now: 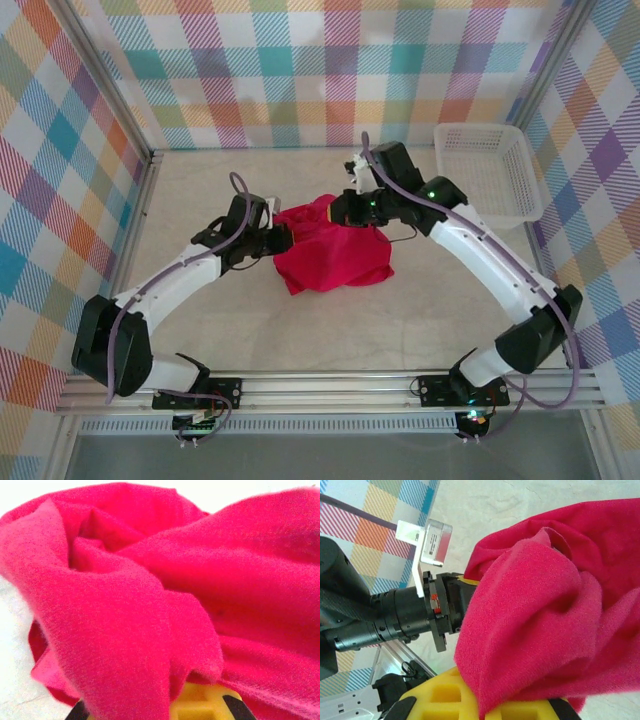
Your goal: Fold the inside-out t-shirt
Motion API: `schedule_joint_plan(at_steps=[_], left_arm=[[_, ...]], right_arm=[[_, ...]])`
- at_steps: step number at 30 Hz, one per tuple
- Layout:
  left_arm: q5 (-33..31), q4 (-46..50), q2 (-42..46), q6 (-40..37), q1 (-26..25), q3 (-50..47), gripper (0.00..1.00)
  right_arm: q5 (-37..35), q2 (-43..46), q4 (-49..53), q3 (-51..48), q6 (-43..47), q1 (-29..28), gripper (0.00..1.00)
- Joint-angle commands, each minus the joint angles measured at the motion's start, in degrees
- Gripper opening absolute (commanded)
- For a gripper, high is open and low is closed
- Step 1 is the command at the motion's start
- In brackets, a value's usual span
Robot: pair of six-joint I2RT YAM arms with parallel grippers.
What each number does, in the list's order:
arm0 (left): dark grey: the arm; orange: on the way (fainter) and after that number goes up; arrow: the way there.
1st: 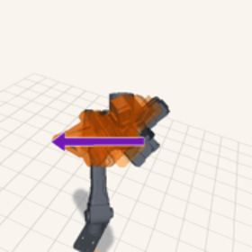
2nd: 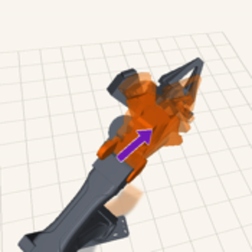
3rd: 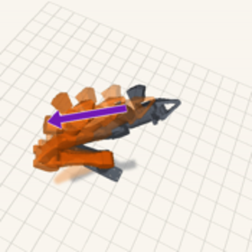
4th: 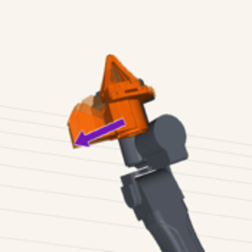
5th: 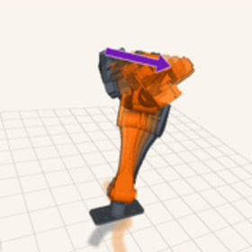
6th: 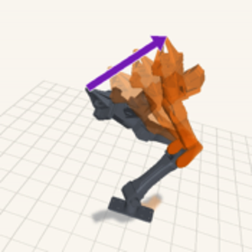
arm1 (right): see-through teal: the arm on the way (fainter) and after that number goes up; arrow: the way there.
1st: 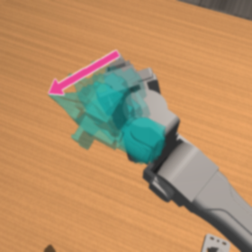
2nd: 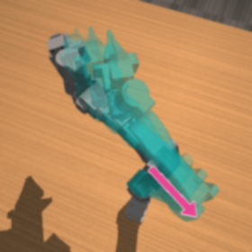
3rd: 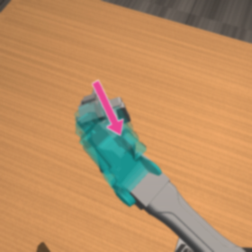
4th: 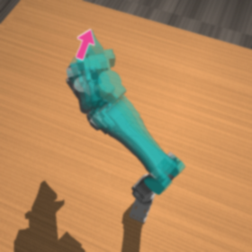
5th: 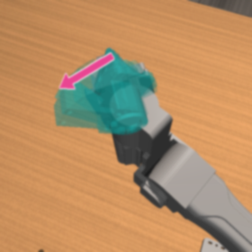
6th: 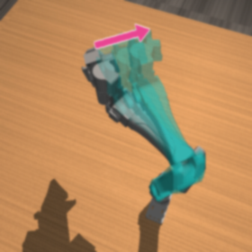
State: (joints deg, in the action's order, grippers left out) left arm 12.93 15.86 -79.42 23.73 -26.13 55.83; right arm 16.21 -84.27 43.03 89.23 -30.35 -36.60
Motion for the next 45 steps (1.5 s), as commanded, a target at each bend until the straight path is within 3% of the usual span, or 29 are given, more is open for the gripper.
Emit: schedule_joint_plan(at_steps=[1,3,6,8,9,14,17,20,28,31,32,35,37,45], left_arm=[[-0.9,2.7,-1.8,3.1,1.5,-1.8,0.00],[0.0,0.9,-0.7,3.9,1.0,-3.7,0.00],[-1.0,0.6,2.7,2.2,-1.6,-5.4,0.00],[-0.6,0.6,4.6,0.4,-3.3,-5.5,0.00],[-0.9,0.6,5.3,-0.2,-4.0,-5.3,0.00],[0.0,5.1,6.2,-4.4,-6.8,-2.9,0.00],[-1.2,7.2,6.0,-5.0,-7.3,-1.7,0.08],[-2.5,8.3,5.6,-4.8,-7.3,-1.0,0.09],[-4.9,10.8,5.3,-3.1,-7.3,-0.2,0.00],[-6.1,11.6,6.6,-3.0,-7.1,-0.2,0.00],[-6.2,11.6,7.1,-2.9,-6.8,-0.2,0.00],[-6.7,11.4,8.1,-2.8,-5.8,0.1,0.00],[-7.0,11.7,8.2,-2.8,-4.8,0.7,0.00],[-7.3,14.7,7.0,-4.8,1.1,10.0,0.00]], right_arm=[[4.6,6.8,-12.6,-8.4,0.3,2.3,0.00],[5.0,7.3,-17.8,-15.6,-2.3,3.9,0.01],[0.5,2.3,-15.0,-19.7,-4.0,5.7,0.13],[-6.0,-0.9,-10.6,-21.0,-4.9,6.1,0.43],[-8.2,-2.0,-9.1,-21.5,-4.9,6.2,0.47],[-8.2,-2.6,-8.7,-23.6,-5.0,6.1,0.50],[-7.1,-1.7,-8.7,-23.4,-4.8,6.0,0.51],[-5.5,-2.4,-9.1,-21.4,-4.6,4.5,0.54],[-1.6,-17.1,-13.9,-14.3,-7.7,1.6,0.57],[0.7,-22.7,-13.6,-9.9,-8.3,1.6,0.53],[0.6,-23.5,-13.2,-8.1,-8.0,1.6,0.46],[-1.2,-23.3,-8.6,-1.1,-5.7,1.7,0.12],[-3.1,-21.6,-4.1,4.8,-3.7,1.8,0.00],[-10.4,-13.6,8.4,27.3,2.1,2.4,0.00]])
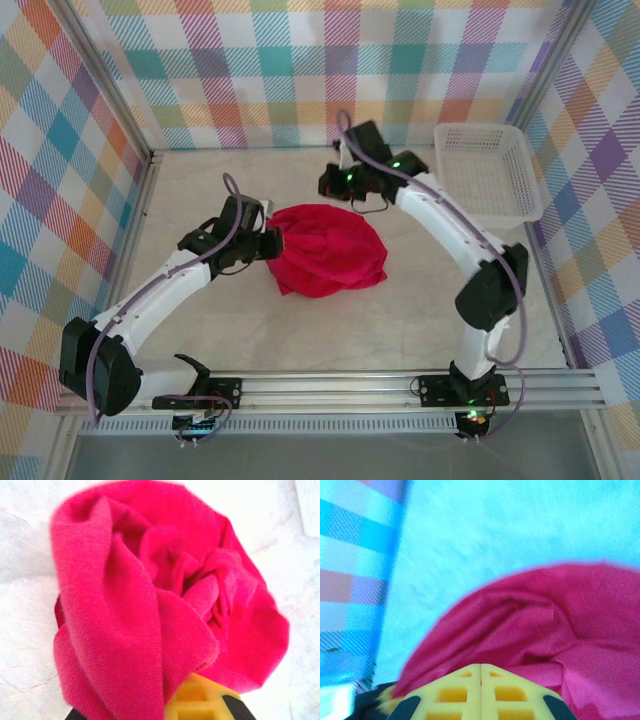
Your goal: Fold the inside-out t-shirt
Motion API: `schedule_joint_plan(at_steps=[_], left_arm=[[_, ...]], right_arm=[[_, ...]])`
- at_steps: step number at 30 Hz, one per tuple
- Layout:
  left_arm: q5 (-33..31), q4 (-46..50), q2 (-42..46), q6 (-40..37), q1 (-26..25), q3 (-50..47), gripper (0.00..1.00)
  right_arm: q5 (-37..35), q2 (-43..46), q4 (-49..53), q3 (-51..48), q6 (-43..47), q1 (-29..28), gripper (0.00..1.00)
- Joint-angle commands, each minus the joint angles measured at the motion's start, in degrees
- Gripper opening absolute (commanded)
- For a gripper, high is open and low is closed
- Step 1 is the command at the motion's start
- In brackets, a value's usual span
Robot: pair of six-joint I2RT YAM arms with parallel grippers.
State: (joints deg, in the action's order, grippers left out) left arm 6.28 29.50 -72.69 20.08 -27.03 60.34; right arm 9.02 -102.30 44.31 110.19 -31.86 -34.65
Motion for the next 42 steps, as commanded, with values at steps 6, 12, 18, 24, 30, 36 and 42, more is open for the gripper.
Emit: schedule_joint_plan(at_steps=[6,12,18,24,30,36,42], left_arm=[[2.7,1.7,-1.1,-2.8,3.2,13.5,0.00],[6.5,-1.7,-1.5,-3.4,3.2,12.5,0.00],[7.1,-1.9,-0.8,-3.7,3.2,12.1,0.00],[6.7,-1.4,-0.5,-3.3,3.4,11.6,0.00],[7.1,-0.3,-0.1,-1.8,6.0,12.2,0.00],[8.3,-0.1,0.6,0.7,11.4,14.9,0.00],[9.9,2.7,0.3,-0.1,16.4,23.2,0.00]], right_arm=[[-2.0,3.6,7.8,8.2,4.5,0.7,0.13],[2.9,2.4,-4.7,-6.1,2.9,0.6,0.68],[9.2,-5.1,-14.0,-14.1,0.8,0.6,0.75],[14.9,-14.4,-20.1,-14.1,-2.9,-0.4,0.75],[17.2,-15.3,-21.7,-14.6,-6.8,-0.5,0.18],[9.5,-4.3,-12.3,-8.6,-3.1,1.5,0.00],[0.8,6.3,-4.0,2.4,1.1,2.0,0.00]])
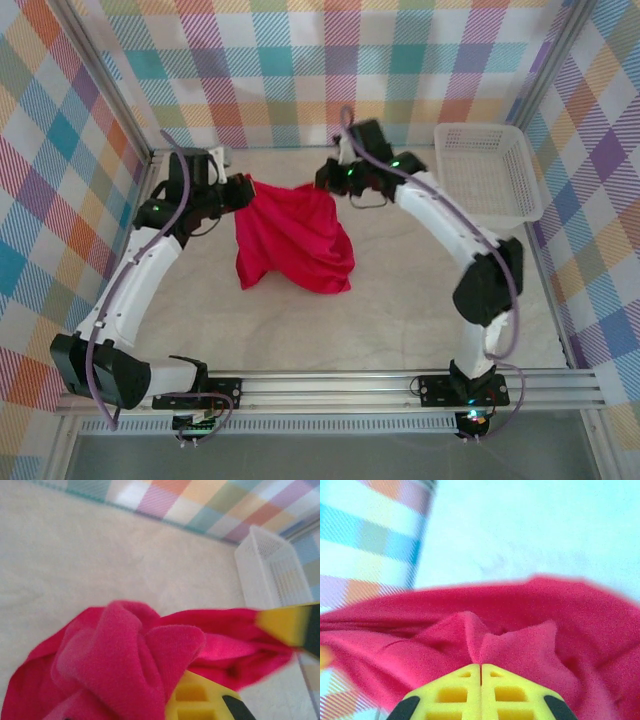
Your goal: Fold the inside-out t-shirt
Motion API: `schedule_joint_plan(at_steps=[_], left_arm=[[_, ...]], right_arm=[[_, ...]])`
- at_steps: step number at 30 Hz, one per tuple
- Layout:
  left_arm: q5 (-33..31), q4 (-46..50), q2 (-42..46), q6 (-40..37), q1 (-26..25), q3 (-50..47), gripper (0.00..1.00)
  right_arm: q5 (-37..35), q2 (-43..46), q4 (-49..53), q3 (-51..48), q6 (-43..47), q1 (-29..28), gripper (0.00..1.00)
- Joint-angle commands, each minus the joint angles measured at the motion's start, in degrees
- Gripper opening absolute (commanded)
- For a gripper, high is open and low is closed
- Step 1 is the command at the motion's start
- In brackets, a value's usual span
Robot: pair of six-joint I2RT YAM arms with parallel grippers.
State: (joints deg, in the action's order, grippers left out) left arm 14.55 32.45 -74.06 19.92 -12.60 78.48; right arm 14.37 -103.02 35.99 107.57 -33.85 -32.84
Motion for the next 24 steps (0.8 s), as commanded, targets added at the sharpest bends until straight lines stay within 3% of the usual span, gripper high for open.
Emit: schedule_joint_plan(at_steps=[1,6,11,17,20,24], left_arm=[[1.7,0.2,1.5,-0.2,2.7,6.8,0.00],[3.3,3.4,-0.1,-1.1,7.4,18.4,0.00],[6.0,4.0,-2.4,-1.2,8.7,29.5,0.00],[14.5,-2.2,-6.9,3.8,8.4,27.8,0.00],[15.6,0.1,-14.4,2.3,5.9,26.4,0.00],[9.8,15.2,-32.2,-2.3,2.2,37.5,0.02]], right_arm=[[-5.5,8.4,5.2,6.7,3.4,0.2,0.00],[-8.4,14.2,8.0,13.2,3.8,0.2,0.00],[-7.1,17.5,9.0,16.8,3.0,0.2,0.00],[-11.5,18.1,9.0,10.9,4.0,0.3,0.00],[-16.4,17.0,8.7,4.4,4.1,1.4,0.00],[-22.0,16.0,7.5,-6.4,0.6,4.1,0.00]])
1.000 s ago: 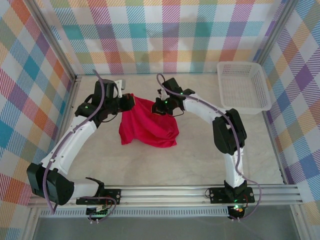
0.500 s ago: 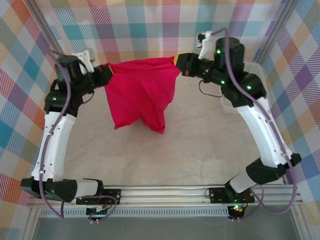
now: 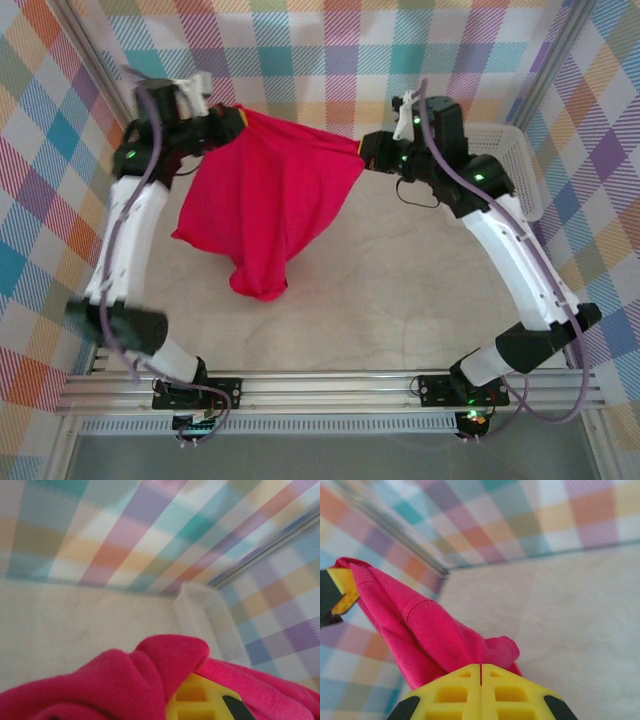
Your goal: Fold the inside-out t-shirt
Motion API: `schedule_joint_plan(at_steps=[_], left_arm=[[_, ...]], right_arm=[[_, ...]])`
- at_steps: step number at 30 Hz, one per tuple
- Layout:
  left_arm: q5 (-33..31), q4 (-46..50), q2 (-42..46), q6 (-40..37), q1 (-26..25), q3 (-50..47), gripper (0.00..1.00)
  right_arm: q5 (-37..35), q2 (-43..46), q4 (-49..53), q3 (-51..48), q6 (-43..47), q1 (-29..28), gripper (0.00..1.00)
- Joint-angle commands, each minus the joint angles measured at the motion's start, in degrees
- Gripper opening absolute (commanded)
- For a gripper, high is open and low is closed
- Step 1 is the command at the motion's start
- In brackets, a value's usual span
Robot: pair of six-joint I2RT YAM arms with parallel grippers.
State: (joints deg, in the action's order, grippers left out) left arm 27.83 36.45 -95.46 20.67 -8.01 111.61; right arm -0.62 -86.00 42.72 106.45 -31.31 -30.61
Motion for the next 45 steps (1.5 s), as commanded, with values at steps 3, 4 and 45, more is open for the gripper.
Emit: schedule_joint_plan(at_steps=[3,4,45], left_arm=[[-13.2,16.7,-16.8,-3.9,-4.1,8.5,0.41],[-16.0,17.4,-16.6,-3.9,-4.5,8.1,0.47],[-25.2,-7.6,6.4,11.5,-24.7,-65.7,0.00]], right_arm=[[-9.7,-1.6,-0.7,-12.8,-3.6,3.1,0.00],[-10.2,-1.8,-0.8,-14.4,-3.9,3.5,0.00],[-2.5,-2.4,-1.1,-17.5,-2.3,14.5,0.00]])
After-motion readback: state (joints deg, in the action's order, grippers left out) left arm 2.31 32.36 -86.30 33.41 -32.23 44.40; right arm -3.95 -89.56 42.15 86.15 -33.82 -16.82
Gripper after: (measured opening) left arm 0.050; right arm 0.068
